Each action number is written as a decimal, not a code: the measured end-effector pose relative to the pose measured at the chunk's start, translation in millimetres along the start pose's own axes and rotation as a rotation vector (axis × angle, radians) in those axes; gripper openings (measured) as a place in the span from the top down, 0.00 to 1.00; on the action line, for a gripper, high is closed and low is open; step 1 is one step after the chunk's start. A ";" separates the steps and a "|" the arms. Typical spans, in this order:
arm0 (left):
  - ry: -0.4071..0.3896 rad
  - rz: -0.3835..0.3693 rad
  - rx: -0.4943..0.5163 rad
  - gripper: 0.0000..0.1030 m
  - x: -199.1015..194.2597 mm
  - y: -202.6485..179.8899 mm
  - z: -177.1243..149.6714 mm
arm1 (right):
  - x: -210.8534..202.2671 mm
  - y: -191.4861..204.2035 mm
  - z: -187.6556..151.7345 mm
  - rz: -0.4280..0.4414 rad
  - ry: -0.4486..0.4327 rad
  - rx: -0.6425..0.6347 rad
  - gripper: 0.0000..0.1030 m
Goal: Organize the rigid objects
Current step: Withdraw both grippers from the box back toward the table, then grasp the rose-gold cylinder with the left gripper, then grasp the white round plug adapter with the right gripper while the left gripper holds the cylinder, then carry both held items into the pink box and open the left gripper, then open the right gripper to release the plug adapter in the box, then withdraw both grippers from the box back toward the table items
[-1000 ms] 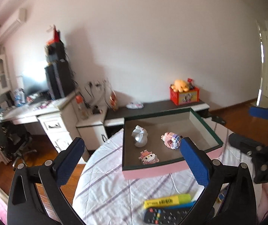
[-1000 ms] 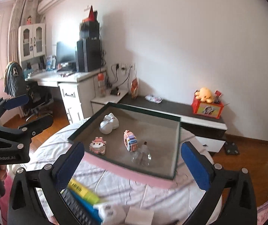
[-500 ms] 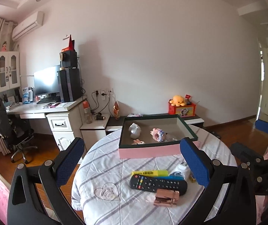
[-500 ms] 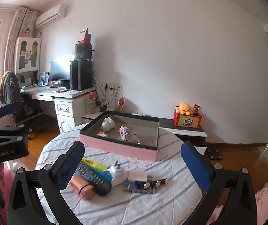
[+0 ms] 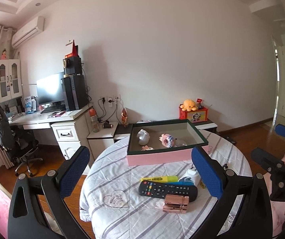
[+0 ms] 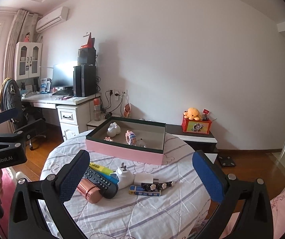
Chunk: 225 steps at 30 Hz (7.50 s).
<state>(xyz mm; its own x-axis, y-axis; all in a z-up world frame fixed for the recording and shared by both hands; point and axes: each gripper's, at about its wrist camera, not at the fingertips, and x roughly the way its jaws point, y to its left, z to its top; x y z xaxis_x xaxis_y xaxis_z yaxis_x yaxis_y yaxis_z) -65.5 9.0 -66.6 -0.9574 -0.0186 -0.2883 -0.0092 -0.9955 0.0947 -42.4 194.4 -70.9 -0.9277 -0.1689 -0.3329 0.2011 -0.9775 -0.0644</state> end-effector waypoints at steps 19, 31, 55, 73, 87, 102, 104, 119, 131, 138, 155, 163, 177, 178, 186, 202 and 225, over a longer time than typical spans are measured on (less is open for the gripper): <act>0.291 -0.114 0.078 0.00 75.1 -40.7 -63.6 | 63.7 -46.5 -58.3 -0.022 0.204 0.104 0.00; 0.448 -0.139 0.102 0.00 126.3 -57.8 -108.1 | 100.7 -57.3 -95.8 -0.014 0.336 0.138 0.00; 0.476 -0.245 0.057 0.47 129.9 -28.9 -119.0 | 144.0 -30.0 -76.8 0.041 0.360 0.109 0.00; 0.470 -0.226 0.032 0.47 134.8 -0.9 -116.2 | 210.7 19.1 -63.1 0.199 0.460 -0.065 0.32; 0.456 -0.235 0.047 0.47 135.4 -0.9 -113.1 | 231.0 25.9 -67.5 0.260 0.496 -0.099 0.55; 0.497 -0.226 0.059 0.44 138.5 -6.7 -124.5 | 198.9 -0.5 -42.4 0.170 0.344 -0.036 0.55; 0.495 -0.223 0.062 0.47 140.3 -7.7 -125.9 | 196.5 -6.2 -40.8 0.171 0.348 -0.014 0.55; 0.384 -0.218 0.078 0.47 137.0 -14.0 -81.8 | 186.0 -25.2 -33.8 0.155 0.329 0.024 0.55; 0.319 -0.207 0.114 0.47 174.9 -25.2 -35.3 | 185.0 -40.9 -15.7 0.137 0.299 0.020 0.55; 0.306 -0.216 0.137 0.47 198.1 -36.9 -18.5 | 198.1 -43.5 -3.3 0.146 0.283 0.002 0.55; 0.350 -0.250 0.209 0.47 320.7 -48.9 37.4 | 296.6 -55.2 53.0 0.156 0.319 -0.086 0.55; 0.483 -0.264 0.201 0.47 395.7 -44.8 38.5 | 359.8 -55.5 55.9 0.150 0.424 -0.106 0.55; 0.565 -0.244 0.208 0.44 434.7 -47.5 17.0 | 418.3 -42.6 35.3 0.139 0.581 -0.170 0.55; 0.560 -0.239 0.213 0.43 432.9 -48.1 17.8 | 418.6 -43.2 35.0 0.139 0.585 -0.169 0.55; 0.514 -0.224 0.241 0.22 415.0 -51.5 24.6 | 425.1 -43.2 33.4 0.113 0.621 -0.176 0.55; 0.483 -0.222 0.240 0.15 377.4 -47.0 41.5 | 391.3 -45.4 51.1 0.106 0.518 -0.106 0.30; 0.140 -0.093 0.072 0.00 150.0 -13.8 35.4 | 157.4 -37.7 43.5 0.049 0.127 0.001 0.00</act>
<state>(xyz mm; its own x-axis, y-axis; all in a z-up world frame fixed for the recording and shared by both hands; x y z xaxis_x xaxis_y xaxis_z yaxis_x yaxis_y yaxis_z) -219.3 23.3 -77.5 -0.9018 0.0550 -0.4286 -0.1211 -0.9843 0.1285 -209.7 199.1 -79.9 -0.8692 -0.1995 -0.4524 0.2452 -0.9685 -0.0440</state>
